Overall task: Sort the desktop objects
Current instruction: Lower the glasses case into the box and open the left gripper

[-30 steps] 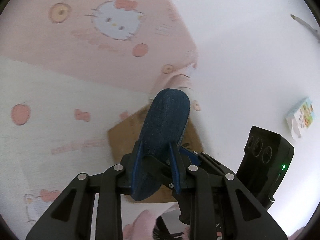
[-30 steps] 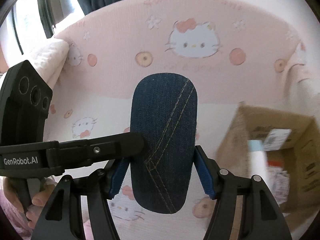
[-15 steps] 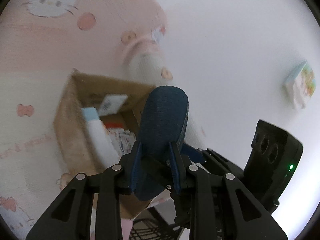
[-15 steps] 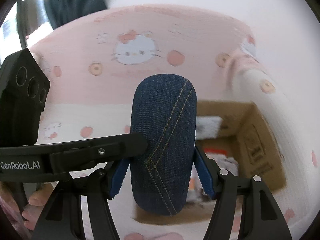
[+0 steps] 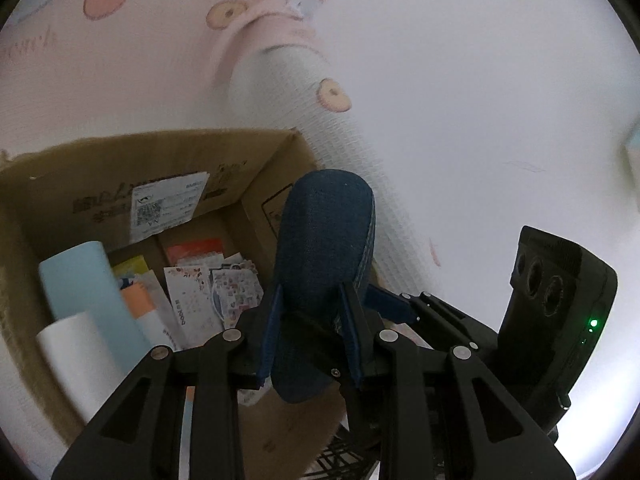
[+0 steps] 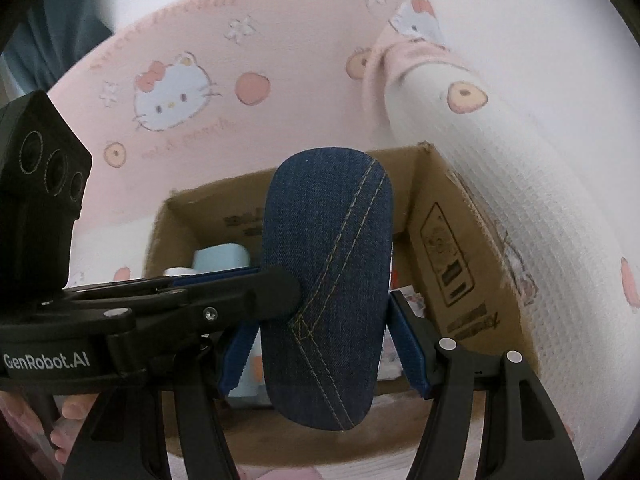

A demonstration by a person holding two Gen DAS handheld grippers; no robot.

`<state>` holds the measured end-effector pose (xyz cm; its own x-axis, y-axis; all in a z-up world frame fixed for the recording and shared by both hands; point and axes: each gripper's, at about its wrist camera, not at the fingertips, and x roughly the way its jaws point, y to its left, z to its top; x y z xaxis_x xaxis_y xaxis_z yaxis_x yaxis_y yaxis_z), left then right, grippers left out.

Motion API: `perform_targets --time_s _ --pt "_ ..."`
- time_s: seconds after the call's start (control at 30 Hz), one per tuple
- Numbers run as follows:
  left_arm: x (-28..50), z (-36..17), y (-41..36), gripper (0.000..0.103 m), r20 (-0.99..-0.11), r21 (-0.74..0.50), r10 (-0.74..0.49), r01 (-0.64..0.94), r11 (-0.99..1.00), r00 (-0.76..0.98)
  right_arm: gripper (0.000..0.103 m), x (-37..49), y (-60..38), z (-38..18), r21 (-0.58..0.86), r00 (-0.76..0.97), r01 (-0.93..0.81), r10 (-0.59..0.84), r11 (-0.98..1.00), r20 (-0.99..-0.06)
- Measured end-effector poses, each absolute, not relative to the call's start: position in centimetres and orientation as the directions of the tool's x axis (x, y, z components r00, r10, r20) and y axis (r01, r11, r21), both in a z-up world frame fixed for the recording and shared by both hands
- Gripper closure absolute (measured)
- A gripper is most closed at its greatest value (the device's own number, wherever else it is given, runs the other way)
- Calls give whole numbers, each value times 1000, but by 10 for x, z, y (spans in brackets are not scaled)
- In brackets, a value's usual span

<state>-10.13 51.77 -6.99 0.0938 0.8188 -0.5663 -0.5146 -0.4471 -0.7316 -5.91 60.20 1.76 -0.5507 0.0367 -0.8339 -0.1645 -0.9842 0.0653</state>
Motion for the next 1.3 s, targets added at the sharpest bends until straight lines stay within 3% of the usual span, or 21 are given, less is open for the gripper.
perform_targets --time_s 0.4,0.73,1.07,1.3 --pt "-118 -131 552 70 -648 -740 736 -389 -549 195 41 -86 632 -38 65 -371 -134 -11 -989 -929" --pt "-119 -143 562 70 -709 -695 676 -363 -621 201 41 -91 638 -57 34 -292 -94 -4 -995 -956" --pt "-114 -143 557 52 -710 -695 681 -340 -634 181 35 -93 629 -54 -27 -270 -29 34 -999 -962" --pt "-111 -132 557 51 -713 -679 686 -383 -626 143 34 -99 635 -45 -42 -285 -43 52 -998 -957"
